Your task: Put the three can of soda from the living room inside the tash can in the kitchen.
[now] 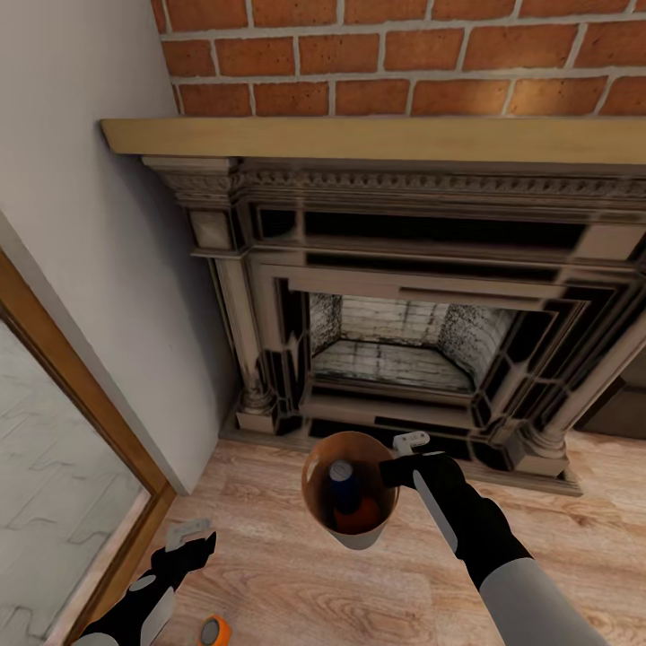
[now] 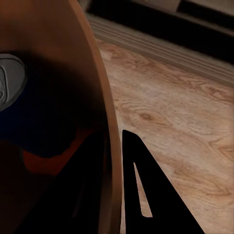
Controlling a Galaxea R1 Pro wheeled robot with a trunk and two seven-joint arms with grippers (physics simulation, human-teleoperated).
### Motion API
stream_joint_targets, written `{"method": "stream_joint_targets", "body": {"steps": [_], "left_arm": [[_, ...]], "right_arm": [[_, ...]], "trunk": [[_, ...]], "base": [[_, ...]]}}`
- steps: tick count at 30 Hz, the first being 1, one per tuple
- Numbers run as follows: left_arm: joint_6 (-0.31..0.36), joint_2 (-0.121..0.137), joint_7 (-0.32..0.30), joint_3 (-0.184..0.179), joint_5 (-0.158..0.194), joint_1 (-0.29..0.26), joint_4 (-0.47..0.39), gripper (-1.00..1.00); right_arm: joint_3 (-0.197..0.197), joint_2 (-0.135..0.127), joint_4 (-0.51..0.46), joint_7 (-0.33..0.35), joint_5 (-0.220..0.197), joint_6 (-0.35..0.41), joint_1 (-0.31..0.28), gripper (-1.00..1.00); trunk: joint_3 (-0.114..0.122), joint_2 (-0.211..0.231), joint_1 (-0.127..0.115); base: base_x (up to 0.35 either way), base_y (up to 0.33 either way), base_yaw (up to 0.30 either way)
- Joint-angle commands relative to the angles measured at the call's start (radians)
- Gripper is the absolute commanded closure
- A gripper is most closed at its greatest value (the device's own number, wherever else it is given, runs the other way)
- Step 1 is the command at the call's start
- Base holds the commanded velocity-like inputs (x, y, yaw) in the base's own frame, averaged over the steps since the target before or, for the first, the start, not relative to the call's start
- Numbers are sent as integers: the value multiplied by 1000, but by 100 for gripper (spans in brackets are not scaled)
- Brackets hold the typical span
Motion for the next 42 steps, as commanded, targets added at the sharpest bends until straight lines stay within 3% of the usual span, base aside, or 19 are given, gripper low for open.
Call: {"method": "stream_joint_targets", "body": {"steps": [1,21,42], "left_arm": [[0,0,0,0,0,0,0,-100],[0,0,0,0,1,0,0,-100],[0,0,-2,0,1,0,0,-100]], "right_arm": [[0,0,0,5,-13,0,0,100],[0,0,0,5,-13,0,0,100],[0,0,0,5,-13,-1,0,100]], "trunk": [[0,0,0],[-14,0,0],[-113,-147,80]], "base": [[0,0,0],[0,0,0],[0,0,0]]}}
